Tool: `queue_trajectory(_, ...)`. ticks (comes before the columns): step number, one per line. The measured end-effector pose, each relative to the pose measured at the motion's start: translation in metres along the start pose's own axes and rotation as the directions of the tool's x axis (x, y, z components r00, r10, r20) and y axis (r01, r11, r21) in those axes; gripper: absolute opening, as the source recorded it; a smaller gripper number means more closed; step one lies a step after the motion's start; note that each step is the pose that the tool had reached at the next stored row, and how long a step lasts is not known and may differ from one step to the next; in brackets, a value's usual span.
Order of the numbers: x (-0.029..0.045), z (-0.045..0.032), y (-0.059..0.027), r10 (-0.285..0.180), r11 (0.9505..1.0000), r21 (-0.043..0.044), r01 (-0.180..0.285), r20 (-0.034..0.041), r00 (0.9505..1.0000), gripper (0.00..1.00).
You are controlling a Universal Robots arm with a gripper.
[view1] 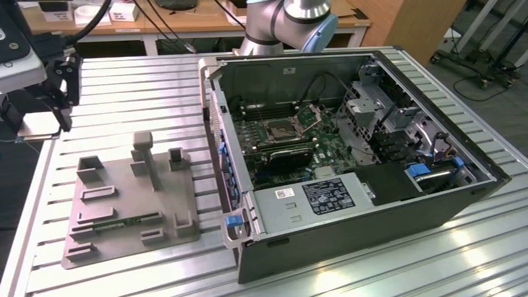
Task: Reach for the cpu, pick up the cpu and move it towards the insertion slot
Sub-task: 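Pick up the cpu and move it towards the insertion slot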
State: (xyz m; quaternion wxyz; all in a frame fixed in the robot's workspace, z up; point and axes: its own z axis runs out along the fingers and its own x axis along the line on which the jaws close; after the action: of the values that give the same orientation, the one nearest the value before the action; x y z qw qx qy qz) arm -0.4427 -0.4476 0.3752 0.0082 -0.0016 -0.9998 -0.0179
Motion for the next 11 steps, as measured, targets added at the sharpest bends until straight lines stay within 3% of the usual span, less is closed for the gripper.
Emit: queue_trajectory(11,-0.0001,-0.0065,0.0003,0.0,1.0,0.0,0.0,-0.0021,1.0,0.55)
